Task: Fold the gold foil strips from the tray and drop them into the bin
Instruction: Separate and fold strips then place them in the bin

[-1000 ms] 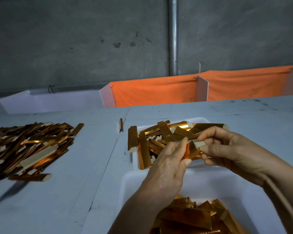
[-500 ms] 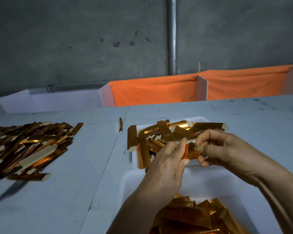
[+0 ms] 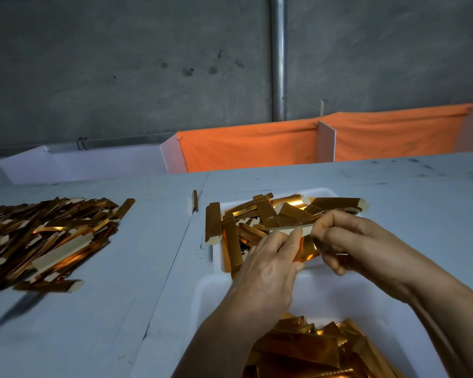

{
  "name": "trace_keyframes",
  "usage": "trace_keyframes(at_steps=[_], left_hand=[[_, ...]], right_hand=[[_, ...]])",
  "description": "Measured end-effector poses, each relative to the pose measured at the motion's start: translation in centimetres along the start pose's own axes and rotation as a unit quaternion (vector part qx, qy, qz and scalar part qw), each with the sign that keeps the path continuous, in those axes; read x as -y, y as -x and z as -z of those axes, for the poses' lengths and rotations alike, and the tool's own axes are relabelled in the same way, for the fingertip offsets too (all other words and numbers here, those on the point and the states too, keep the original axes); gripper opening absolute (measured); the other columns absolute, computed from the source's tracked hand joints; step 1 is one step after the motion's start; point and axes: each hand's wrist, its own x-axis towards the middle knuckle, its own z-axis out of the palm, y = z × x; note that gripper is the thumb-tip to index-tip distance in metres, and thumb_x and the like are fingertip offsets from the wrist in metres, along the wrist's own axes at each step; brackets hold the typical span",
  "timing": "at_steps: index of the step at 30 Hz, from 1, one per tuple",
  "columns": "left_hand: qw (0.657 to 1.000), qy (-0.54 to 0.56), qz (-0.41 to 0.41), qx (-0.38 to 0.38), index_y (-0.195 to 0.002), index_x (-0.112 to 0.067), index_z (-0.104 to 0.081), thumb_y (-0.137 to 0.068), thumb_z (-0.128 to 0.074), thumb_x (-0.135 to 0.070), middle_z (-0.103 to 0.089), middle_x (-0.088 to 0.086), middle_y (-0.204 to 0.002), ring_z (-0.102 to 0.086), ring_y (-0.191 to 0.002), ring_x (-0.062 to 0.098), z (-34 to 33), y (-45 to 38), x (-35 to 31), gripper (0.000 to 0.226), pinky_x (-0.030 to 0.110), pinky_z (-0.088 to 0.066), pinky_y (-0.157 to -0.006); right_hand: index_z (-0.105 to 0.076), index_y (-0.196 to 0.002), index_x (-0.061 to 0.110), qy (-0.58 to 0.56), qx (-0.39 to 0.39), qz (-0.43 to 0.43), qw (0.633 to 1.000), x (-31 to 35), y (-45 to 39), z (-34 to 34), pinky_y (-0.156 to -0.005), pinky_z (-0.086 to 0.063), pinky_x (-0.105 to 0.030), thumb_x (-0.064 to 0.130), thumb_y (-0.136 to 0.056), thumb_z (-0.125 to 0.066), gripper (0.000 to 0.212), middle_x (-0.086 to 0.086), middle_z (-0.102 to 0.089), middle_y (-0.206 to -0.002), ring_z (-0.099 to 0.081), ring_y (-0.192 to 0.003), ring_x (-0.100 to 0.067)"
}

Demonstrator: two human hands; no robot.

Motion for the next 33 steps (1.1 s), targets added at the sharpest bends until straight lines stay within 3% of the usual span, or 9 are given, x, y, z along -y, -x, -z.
trace_keyframes(at_steps=[4, 11, 15, 22, 25, 30, 33], left_hand=[[1.000, 0.011, 0.003, -0.006, -0.150, -0.030, -0.013, -0.100, -0.038, -0.031, -0.032, -0.012, -0.129, -0.032, -0.121, 0.005, 0.07, 0.07, 0.21, 0.056, 0.027, -0.035, -0.102], [1.000, 0.010, -0.015, -0.009, -0.150, -0.028, -0.015, -0.100, -0.038, -0.030, -0.034, -0.010, -0.127, -0.032, -0.119, 0.004, 0.19, 0.08, 0.15, 0.054, 0.027, -0.035, -0.101], [0.999, -0.007, -0.029, -0.012, -0.150, -0.028, -0.016, -0.101, -0.038, -0.030, -0.034, -0.009, -0.129, -0.031, -0.118, 0.003, 0.18, 0.13, 0.13, 0.054, 0.021, -0.032, -0.099], [1.000, 0.021, -0.010, 0.003, -0.149, -0.035, -0.013, -0.100, -0.040, -0.032, -0.034, -0.012, -0.136, -0.029, -0.126, 0.004, 0.07, 0.08, 0.29, 0.055, 0.021, -0.029, -0.101], [0.997, 0.077, 0.014, -0.010, -0.138, -0.043, -0.019, -0.097, -0.045, -0.033, -0.040, -0.016, -0.136, -0.034, -0.127, 0.002, 0.09, 0.33, 0.39, 0.049, 0.022, -0.034, -0.100], [0.995, 0.094, 0.014, -0.011, -0.110, -0.049, -0.024, -0.097, -0.048, -0.031, -0.041, -0.023, -0.114, -0.040, -0.113, -0.003, 0.26, 0.50, 0.24, 0.033, 0.013, -0.036, -0.088], [0.996, 0.084, 0.015, -0.011, -0.107, -0.050, -0.022, -0.097, -0.048, -0.031, -0.040, -0.023, -0.112, -0.040, -0.110, -0.003, 0.36, 0.51, 0.16, 0.034, 0.012, -0.034, -0.084]], right_hand=[[-0.059, -0.101, 0.003, -0.142, 0.022, -0.038, 0.989, -0.29, -0.39, 0.11, -0.047, -0.047, -0.022, 0.009, -0.096, -0.044, 0.017, -0.008, -0.056, -0.066, -0.053, -0.051, -0.014], [-0.063, -0.089, 0.005, -0.208, 0.043, -0.077, 0.974, -0.97, -0.73, 0.32, -0.041, -0.048, -0.018, 0.014, -0.072, -0.066, 0.020, -0.008, -0.054, -0.062, -0.052, -0.049, -0.011], [-0.062, -0.085, 0.007, -0.168, 0.037, -0.087, 0.981, -1.04, -0.75, 0.28, -0.041, -0.047, -0.018, 0.013, -0.071, -0.069, 0.016, -0.009, -0.054, -0.059, -0.051, -0.047, -0.012], [-0.057, -0.090, 0.008, -0.118, 0.026, -0.080, 0.989, -0.90, -0.75, 0.25, -0.042, -0.046, -0.019, 0.002, -0.090, -0.057, 0.005, -0.009, -0.055, -0.054, -0.050, -0.042, -0.014], [-0.057, -0.092, 0.007, -0.119, 0.025, -0.081, 0.989, -0.86, -0.68, 0.28, -0.042, -0.046, -0.019, 0.001, -0.092, -0.055, 0.007, -0.008, -0.055, -0.053, -0.050, -0.041, -0.014], [-0.056, -0.094, 0.008, -0.127, 0.025, -0.081, 0.988, -0.93, -0.60, 0.38, -0.042, -0.046, -0.019, 0.001, -0.093, -0.053, 0.008, -0.009, -0.056, -0.053, -0.050, -0.042, -0.014], [-0.056, -0.095, 0.007, -0.126, 0.027, -0.077, 0.989, -0.98, -0.57, 0.35, -0.042, -0.046, -0.020, 0.001, -0.092, -0.053, 0.007, -0.010, -0.056, -0.054, -0.051, -0.041, -0.014]])
